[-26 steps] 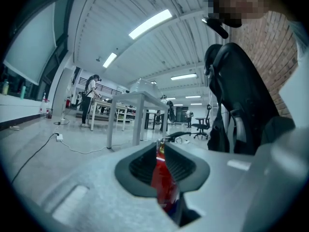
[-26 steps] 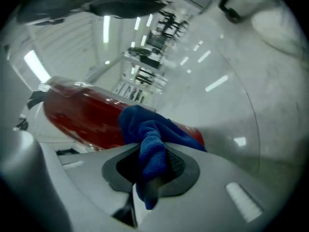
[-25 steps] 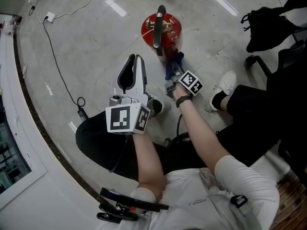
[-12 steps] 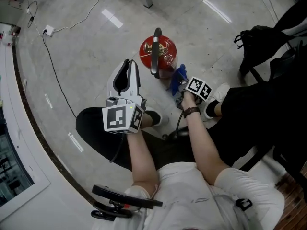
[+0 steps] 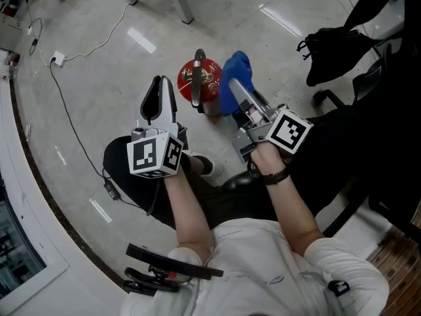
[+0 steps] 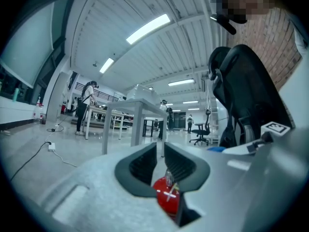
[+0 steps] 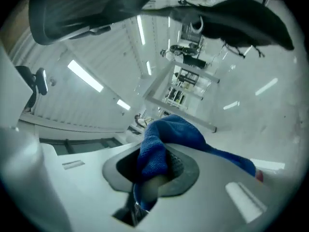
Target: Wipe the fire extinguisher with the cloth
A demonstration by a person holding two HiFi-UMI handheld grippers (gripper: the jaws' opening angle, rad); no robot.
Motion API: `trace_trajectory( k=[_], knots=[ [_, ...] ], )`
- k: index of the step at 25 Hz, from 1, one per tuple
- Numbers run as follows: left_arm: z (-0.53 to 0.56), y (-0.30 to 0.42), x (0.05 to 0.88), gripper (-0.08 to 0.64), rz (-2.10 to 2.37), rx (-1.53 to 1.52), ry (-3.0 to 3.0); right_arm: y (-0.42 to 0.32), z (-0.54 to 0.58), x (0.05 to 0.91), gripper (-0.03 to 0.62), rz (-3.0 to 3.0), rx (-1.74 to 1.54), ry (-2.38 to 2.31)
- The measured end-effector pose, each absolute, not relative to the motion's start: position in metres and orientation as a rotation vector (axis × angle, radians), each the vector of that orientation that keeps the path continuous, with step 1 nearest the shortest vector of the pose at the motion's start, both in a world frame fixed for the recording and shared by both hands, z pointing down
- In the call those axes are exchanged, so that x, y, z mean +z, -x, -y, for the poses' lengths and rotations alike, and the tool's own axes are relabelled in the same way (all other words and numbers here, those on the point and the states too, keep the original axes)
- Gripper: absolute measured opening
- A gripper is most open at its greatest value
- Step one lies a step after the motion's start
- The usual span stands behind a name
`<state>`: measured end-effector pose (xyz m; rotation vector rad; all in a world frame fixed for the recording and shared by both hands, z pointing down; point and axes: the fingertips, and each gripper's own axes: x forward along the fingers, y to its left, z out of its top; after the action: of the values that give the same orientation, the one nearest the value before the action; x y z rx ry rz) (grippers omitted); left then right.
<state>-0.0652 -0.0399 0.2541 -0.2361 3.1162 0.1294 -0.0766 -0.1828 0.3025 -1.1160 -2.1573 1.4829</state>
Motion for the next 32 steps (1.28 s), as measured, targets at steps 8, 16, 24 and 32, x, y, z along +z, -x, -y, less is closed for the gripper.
trace_trajectory(
  k=[8, 16, 24, 32],
  knots=[
    [0.034, 0.055, 0.264, 0.049, -3.125, 0.172, 0.204, 0.069, 0.176, 0.398, 0.06, 2.444, 1.317, 0.794],
    [0.035, 0.048, 0.288, 0.049, -3.168, 0.218, 0.196, 0.081, 0.184, 0.636, 0.06, 1.992, 1.55, 0.273],
    [0.034, 0.044, 0.301, 0.051, -3.209, 0.207, 0.217, 0.068, 0.182, 0.793, 0.058, 1.787, 1.381, 0.026],
    [0.025, 0.047, 0.285, 0.051, -3.19, 0.219, 0.204, 0.123, 0.214, 0.613, 0.06, 1.999, 1.177, 0.466]
  ],
)
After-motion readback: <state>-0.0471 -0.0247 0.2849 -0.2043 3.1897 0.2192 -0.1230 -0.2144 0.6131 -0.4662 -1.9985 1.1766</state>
